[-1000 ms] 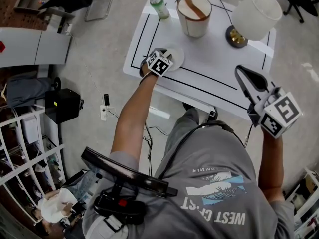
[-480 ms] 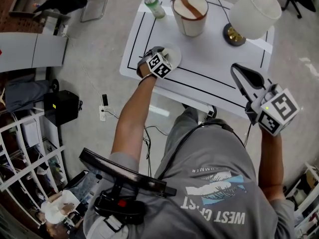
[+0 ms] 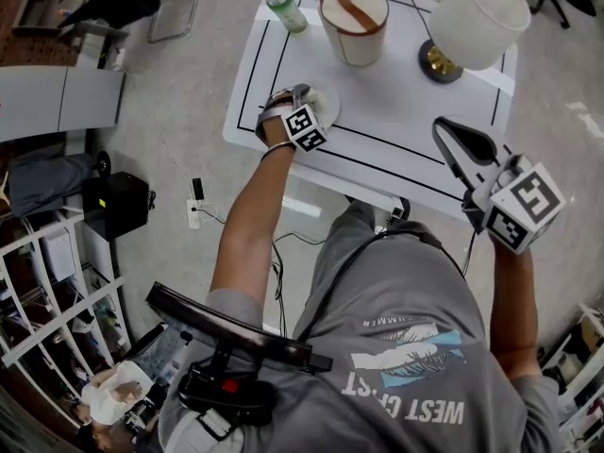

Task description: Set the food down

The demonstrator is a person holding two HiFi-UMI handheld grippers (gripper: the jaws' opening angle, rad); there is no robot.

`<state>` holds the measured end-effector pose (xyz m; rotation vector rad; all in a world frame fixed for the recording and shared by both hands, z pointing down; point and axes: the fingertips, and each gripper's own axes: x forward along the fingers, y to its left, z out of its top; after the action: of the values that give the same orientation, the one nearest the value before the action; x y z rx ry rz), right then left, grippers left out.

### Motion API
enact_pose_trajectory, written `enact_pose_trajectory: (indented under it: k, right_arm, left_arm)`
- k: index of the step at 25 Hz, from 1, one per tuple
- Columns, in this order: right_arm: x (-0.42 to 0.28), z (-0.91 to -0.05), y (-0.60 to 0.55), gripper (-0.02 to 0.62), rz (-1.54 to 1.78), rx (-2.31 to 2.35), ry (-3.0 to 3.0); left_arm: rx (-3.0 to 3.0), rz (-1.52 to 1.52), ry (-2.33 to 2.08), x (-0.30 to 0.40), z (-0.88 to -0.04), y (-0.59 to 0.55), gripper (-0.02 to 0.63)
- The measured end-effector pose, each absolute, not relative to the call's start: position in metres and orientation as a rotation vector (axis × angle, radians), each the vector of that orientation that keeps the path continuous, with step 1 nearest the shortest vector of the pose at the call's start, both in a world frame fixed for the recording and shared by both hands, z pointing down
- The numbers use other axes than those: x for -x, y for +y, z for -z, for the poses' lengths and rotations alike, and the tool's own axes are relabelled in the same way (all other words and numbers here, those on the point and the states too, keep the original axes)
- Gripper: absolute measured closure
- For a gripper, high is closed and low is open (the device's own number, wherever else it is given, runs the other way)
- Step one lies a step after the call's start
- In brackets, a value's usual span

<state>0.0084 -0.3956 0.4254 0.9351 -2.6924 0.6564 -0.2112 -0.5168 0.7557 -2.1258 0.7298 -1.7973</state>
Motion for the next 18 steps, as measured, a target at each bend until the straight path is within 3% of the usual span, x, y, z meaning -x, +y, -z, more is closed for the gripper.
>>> enact_pose_trajectory:
  k: [18]
  right_arm:
    - [-0.0077,-0.4329,-0.3929,0.587,-0.686,-0.916,-2.693]
  left_arm:
    - [2.089,1.798,0.694,0.2094,-0.7572,-0.5097,0.494]
